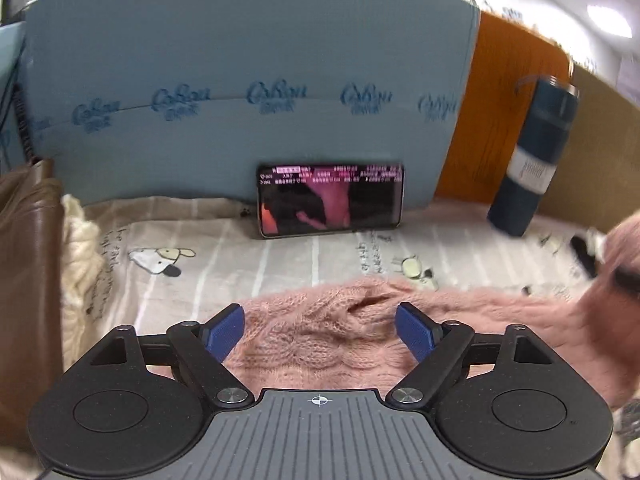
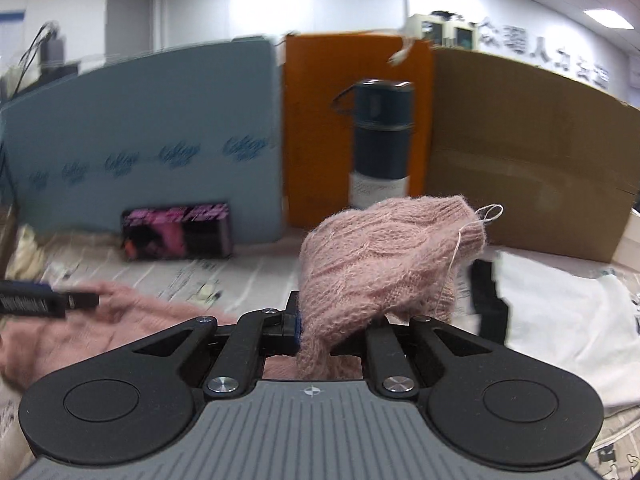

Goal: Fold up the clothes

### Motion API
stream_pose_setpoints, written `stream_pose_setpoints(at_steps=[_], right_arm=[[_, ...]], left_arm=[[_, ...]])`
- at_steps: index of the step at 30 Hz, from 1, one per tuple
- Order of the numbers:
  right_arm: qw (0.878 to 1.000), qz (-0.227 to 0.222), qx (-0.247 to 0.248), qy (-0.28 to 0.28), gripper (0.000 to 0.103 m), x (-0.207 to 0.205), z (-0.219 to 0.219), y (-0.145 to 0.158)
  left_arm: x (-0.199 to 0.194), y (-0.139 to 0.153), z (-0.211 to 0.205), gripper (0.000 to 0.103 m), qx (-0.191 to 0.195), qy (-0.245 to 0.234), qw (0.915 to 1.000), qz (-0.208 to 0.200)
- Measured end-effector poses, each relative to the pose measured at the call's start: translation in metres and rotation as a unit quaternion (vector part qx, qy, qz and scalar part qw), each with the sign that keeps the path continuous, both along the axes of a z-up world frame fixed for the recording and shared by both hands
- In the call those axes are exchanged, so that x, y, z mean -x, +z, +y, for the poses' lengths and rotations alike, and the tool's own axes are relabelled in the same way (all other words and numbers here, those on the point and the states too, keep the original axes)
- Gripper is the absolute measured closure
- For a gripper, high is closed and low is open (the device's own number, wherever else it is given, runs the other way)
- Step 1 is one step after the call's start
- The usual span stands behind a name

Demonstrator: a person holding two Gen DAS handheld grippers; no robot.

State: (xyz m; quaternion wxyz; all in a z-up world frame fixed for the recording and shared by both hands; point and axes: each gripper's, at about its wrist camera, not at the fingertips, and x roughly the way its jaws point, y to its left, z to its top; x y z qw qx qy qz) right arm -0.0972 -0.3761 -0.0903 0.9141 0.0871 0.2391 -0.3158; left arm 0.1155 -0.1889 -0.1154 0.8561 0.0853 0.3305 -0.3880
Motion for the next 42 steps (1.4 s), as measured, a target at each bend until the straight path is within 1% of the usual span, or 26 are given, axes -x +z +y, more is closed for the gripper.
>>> stream_pose_setpoints(at_steps=[3,5,6,8,9,10,11,13,14,16,18,20,21,23,26,28,31,33,35,37,39,40,42], right_arm=[[0.999,0.034,0.018,0.033,0.092,-0.016,0.015,-0.010],[0.997,0.052,0.013,0.049,0.089,-0.022,0.020,-0.016],[0.997,0.061,0.011,0.056,0.085,-0.026,0.023,-0.019],[0.995,0.065,0.012,0.074,0.073,-0.031,0.029,-0.020],[0.994,0.065,0.013,0.085,0.061,-0.033,0.033,-0.019],[0.993,0.064,0.014,0.097,0.056,-0.033,0.037,-0.018],[0.992,0.063,0.015,0.110,0.054,-0.034,0.042,-0.017],[0.989,0.061,0.014,0.131,0.046,-0.036,0.051,-0.015],[0.988,0.059,0.011,0.139,0.044,-0.037,0.054,-0.014],[0.987,0.052,0.002,0.155,0.041,-0.041,0.060,-0.012],[0.985,0.047,-0.008,0.166,0.041,-0.046,0.064,-0.012],[0.983,0.041,-0.029,0.175,0.038,-0.045,0.067,-0.011],[0.981,0.044,-0.049,0.182,0.036,-0.047,0.066,-0.012],[0.976,0.056,-0.106,0.182,0.035,-0.052,0.057,-0.021],[0.969,0.075,-0.176,0.156,0.034,-0.059,0.041,-0.041],[0.969,0.046,-0.191,0.153,0.035,-0.051,0.036,-0.036],[0.974,-0.021,-0.180,0.132,0.035,-0.027,0.029,-0.016],[0.981,-0.043,-0.170,0.077,0.035,-0.009,0.018,-0.010],[0.982,-0.064,-0.179,0.005,0.035,0.014,0.000,-0.010],[0.976,-0.074,-0.192,-0.071,0.034,0.036,-0.018,-0.016],[0.964,-0.072,-0.224,-0.126,0.034,0.052,-0.037,-0.026],[0.955,-0.081,-0.247,-0.141,0.034,0.059,-0.044,-0.032],[0.941,-0.099,-0.292,-0.143,0.034,0.067,-0.053,-0.041]], left_arm=[[0.006,0.009,0.012,0.016,0.004,-0.003,1.0000,-0.004],[0.008,0.012,0.018,0.016,0.006,-0.002,1.0000,0.001],[0.009,0.014,0.021,0.016,0.008,0.000,1.0000,0.005],[0.008,0.013,0.025,0.016,0.010,0.004,0.9999,0.008],[0.008,0.013,0.025,0.016,0.009,0.006,0.9999,0.009],[0.007,0.012,0.026,0.016,0.008,0.008,0.9999,0.011],[0.007,0.012,0.027,0.016,0.007,0.010,0.9999,0.012],[0.006,0.012,0.029,0.016,0.010,0.014,0.9997,0.015],[0.006,0.012,0.029,0.016,0.010,0.015,0.9997,0.016],[0.006,0.012,0.030,0.016,0.010,0.015,0.9997,0.017],[0.006,0.012,0.030,0.016,0.009,0.015,0.9997,0.017],[0.007,0.012,0.030,0.016,0.009,0.014,0.9997,0.018],[0.007,0.012,0.030,0.016,0.009,0.013,0.9997,0.018],[0.008,0.011,0.028,0.016,0.006,0.010,0.9998,0.017],[0.010,0.009,0.026,0.016,0.001,0.005,0.9998,0.019],[0.012,0.009,0.025,0.016,-0.002,0.003,0.9999,0.016],[0.012,0.009,0.027,0.016,-0.006,0.008,0.9999,0.012],[0.013,0.009,0.027,0.016,-0.005,0.010,0.9998,0.014],[0.016,0.009,0.025,0.016,-0.001,0.000,0.9999,0.017],[0.023,0.013,0.021,0.015,0.019,-0.032,0.9990,0.024],[0.035,0.016,0.014,0.012,0.034,-0.070,0.9968,0.017],[0.042,0.017,0.009,0.011,0.038,-0.086,0.9955,0.010],[0.055,0.016,-0.005,0.011,0.031,-0.114,0.9928,-0.018]])
